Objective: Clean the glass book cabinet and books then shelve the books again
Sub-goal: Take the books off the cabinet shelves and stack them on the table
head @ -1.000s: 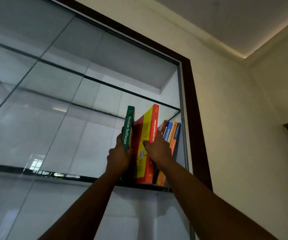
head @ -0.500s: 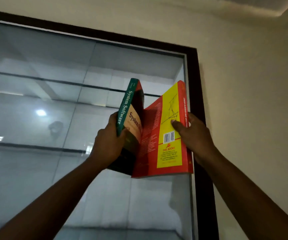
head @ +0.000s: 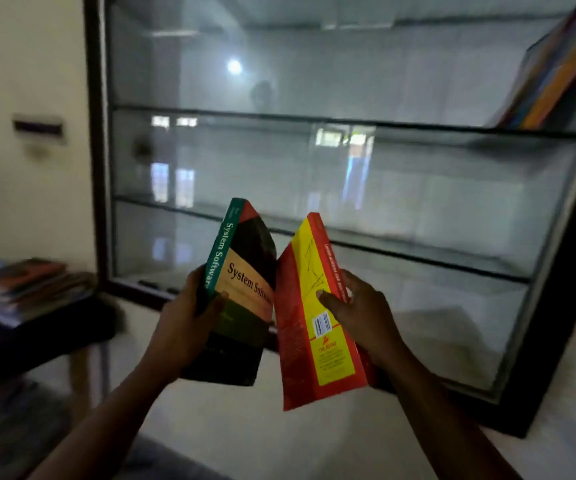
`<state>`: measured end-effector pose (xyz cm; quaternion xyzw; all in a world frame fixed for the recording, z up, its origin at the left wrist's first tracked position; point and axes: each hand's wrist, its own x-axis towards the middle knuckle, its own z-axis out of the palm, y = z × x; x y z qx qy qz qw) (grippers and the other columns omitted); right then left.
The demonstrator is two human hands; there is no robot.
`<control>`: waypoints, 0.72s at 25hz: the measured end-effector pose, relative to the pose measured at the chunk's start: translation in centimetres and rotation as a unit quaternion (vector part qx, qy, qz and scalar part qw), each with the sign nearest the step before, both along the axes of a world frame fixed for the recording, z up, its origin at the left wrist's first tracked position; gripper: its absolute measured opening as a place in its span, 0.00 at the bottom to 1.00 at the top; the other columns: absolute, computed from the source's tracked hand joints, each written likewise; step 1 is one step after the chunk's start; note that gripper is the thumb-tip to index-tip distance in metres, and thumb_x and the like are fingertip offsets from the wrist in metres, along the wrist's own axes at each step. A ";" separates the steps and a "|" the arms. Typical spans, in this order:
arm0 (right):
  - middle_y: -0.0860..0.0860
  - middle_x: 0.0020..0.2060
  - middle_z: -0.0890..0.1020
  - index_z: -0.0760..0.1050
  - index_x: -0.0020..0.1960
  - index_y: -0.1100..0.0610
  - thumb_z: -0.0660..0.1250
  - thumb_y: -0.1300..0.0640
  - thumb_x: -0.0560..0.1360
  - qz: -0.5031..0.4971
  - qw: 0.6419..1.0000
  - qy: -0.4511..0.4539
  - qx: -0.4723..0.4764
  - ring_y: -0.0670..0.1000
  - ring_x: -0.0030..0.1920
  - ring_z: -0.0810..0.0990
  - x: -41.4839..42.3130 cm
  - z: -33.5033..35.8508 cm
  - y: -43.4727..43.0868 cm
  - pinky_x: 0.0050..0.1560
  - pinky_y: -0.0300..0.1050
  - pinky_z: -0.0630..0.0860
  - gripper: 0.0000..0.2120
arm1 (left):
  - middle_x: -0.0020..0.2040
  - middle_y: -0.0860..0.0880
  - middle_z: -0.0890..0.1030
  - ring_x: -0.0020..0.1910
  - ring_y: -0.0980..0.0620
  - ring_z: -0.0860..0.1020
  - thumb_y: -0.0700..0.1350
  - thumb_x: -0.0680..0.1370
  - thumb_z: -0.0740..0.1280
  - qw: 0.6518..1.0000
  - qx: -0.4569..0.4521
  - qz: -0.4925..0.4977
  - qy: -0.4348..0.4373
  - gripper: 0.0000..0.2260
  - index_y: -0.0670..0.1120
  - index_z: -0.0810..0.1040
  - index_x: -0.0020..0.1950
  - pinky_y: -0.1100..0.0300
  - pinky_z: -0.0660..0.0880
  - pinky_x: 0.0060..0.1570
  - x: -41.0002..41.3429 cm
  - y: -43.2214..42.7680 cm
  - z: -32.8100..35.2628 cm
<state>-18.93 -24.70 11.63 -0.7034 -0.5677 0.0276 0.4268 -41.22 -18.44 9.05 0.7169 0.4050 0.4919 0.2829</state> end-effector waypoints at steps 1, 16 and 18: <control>0.49 0.52 0.83 0.73 0.63 0.46 0.67 0.45 0.73 0.019 0.999 -0.010 -0.033 0.54 0.52 0.81 -2.9 -2.7 1.5 0.54 0.50 0.76 0.20 | 0.58 0.45 0.78 0.48 0.49 0.78 0.43 0.79 0.62 0.999 -0.022 0.030 0.008 0.21 0.48 0.63 0.72 0.59 0.76 0.42 -3.5 0.2 -1.9; 0.51 0.54 0.82 0.69 0.67 0.44 0.66 0.44 0.74 0.262 0.947 -0.080 -0.169 0.57 0.56 0.78 -53.1 -16.6 21.4 0.54 0.47 0.75 0.22 | 0.60 0.41 0.76 0.53 0.46 0.77 0.41 0.79 0.62 0.900 -0.232 0.370 -0.005 0.23 0.48 0.61 0.73 0.54 0.76 0.46 -58.0 2.3 -13.6; 0.50 0.55 0.81 0.70 0.67 0.47 0.66 0.46 0.74 0.289 0.941 -0.084 -0.157 0.56 0.57 0.77 -57.8 -16.3 25.7 0.54 0.45 0.73 0.21 | 0.61 0.41 0.76 0.53 0.47 0.77 0.41 0.79 0.62 0.894 -0.228 0.384 -0.029 0.23 0.48 0.61 0.73 0.56 0.76 0.45 -62.2 5.2 -14.0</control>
